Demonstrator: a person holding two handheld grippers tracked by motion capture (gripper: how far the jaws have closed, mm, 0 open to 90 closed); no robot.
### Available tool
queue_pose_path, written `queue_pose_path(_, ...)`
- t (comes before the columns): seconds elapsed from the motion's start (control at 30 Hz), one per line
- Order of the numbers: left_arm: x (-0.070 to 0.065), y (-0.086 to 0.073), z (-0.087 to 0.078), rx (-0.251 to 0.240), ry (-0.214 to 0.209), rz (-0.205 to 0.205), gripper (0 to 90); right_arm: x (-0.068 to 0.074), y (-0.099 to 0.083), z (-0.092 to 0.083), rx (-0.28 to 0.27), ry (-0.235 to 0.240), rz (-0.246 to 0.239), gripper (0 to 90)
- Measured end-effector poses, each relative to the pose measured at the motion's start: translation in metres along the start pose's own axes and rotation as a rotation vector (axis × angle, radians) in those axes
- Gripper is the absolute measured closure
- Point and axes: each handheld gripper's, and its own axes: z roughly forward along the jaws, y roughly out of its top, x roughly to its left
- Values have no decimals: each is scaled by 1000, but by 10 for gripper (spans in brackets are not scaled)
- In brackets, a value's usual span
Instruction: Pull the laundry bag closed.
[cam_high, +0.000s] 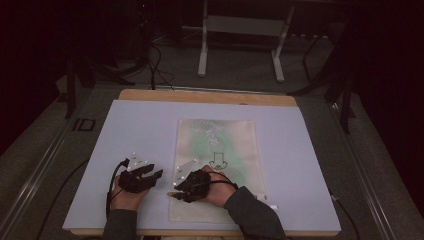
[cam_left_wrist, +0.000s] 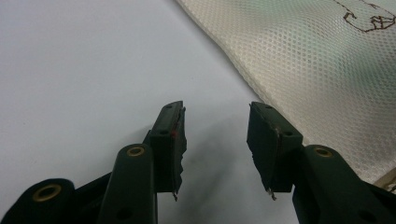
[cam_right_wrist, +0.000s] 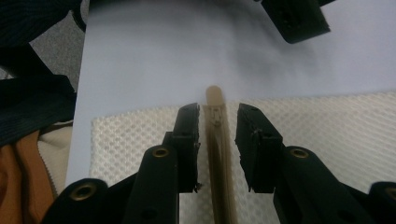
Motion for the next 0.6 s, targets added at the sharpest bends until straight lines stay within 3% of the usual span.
queue_pose_path(0.6, 1, 0, 0, -1, -1, 0, 556, -1, 18, 28, 27, 18, -1, 756)
